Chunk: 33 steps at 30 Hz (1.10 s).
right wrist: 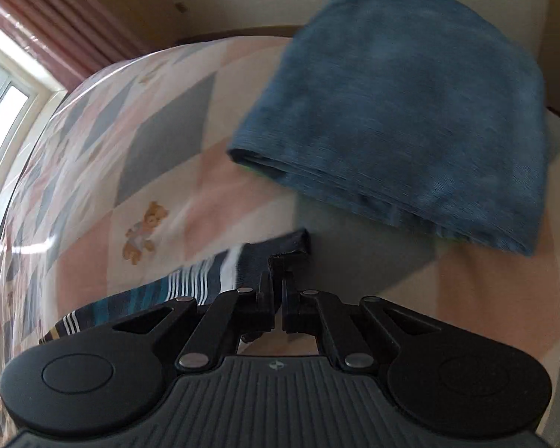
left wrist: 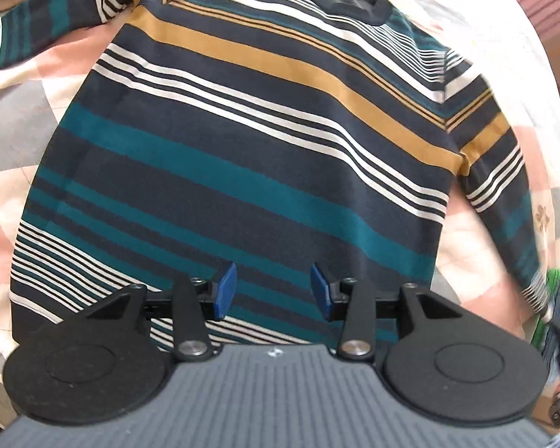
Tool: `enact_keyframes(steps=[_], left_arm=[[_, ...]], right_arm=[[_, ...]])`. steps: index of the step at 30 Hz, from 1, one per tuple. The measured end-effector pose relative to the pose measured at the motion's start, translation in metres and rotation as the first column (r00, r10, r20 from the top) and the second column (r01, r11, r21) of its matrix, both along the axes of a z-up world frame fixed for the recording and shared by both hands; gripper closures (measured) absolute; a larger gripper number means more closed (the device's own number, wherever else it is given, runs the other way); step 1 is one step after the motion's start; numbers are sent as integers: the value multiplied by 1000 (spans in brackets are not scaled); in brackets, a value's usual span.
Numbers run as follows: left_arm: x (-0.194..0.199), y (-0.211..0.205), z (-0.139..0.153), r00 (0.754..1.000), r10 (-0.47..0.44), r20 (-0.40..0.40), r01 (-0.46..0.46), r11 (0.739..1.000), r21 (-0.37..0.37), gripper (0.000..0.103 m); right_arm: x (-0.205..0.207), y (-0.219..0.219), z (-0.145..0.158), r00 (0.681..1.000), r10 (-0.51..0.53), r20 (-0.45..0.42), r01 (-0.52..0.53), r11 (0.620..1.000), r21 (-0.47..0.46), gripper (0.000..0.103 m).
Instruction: Fold clothes
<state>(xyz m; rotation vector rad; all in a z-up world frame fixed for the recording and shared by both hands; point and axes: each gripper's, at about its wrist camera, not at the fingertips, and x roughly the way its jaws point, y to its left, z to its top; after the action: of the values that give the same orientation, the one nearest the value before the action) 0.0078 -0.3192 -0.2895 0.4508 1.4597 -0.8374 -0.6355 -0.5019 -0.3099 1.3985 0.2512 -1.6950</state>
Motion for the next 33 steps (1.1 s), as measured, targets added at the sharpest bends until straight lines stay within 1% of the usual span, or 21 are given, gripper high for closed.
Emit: enact_keyframes(steps=[2,3,4,5,6,7,8,9,10,11,12,13,15,18,20,23,25,27,30,33], left_arm=[[1,6,1,1000,7,4,-7,1000,-2,63],[1,9,2,1000,10,6,-10,1000,-4,63],[1,12,2,1000,14,9,-14,1000,-5,63],[2,15,3,1000,17,11,-17,1000,-6,63],[4,19,3,1000,29,11,-29,1000,-7,63],[9,25,3,999,45,15,-45,999,-6,63],[14,31,4,998,61,24,-61,998,-5,63],[21,38,4,996,80,32,-80,997,-5,61],[29,46,6,994,103,39,-103,995,-8,61],[38,55,7,990,130,49,-129,992,-13,59],[50,65,8,985,160,62,-159,987,-19,57],[62,75,8,979,190,75,-189,982,-24,57],[92,93,9,964,246,104,-244,969,-31,57],[147,120,11,930,332,155,-327,943,-57,57],[190,137,12,901,387,197,-380,922,-76,55],[264,158,10,849,461,258,-449,887,-109,53],[314,168,6,822,500,273,-482,866,-135,53],[362,175,-2,802,536,264,-517,844,-142,53],[423,186,-19,775,594,217,-576,805,-144,53],[460,183,-40,770,618,159,-604,786,-132,53]], right_arm=[[0,4,-1,998,31,-61,-33,999,-26,101],[1,-1,-5,996,55,-71,-57,998,-26,101],[3,-7,-11,995,64,-82,-63,998,14,101],[5,-12,-17,993,72,-92,-67,996,54,98],[8,-16,-21,989,65,-129,-55,995,82,84],[12,-19,-22,983,67,-173,-46,991,123,75],[16,-18,-20,976,65,-207,-33,988,153,52],[20,-18,-17,969,64,-240,-20,983,181,47],[24,-13,-11,967,59,-247,-18,986,166,47],[29,-7,-5,971,61,-233,-28,989,143,38],[36,-2,0,974,71,-217,-43,991,131,28],[44,3,3,975,88,-203,-62,990,129,25],[64,14,5,976,152,-159,-129,980,149,25],[103,36,5,967,232,-105,-209,959,193,25],[132,55,6,961,268,-73,-247,945,216,25],[177,87,9,949,312,-37,-294,924,246,23],[210,108,9,940,339,-24,-320,907,272,21],[245,129,10,932,363,-4,-345,888,304,20],[292,152,11,912,411,21,-394,858,330,20],[329,168,14,893,449,36,-432,832,348,17]])
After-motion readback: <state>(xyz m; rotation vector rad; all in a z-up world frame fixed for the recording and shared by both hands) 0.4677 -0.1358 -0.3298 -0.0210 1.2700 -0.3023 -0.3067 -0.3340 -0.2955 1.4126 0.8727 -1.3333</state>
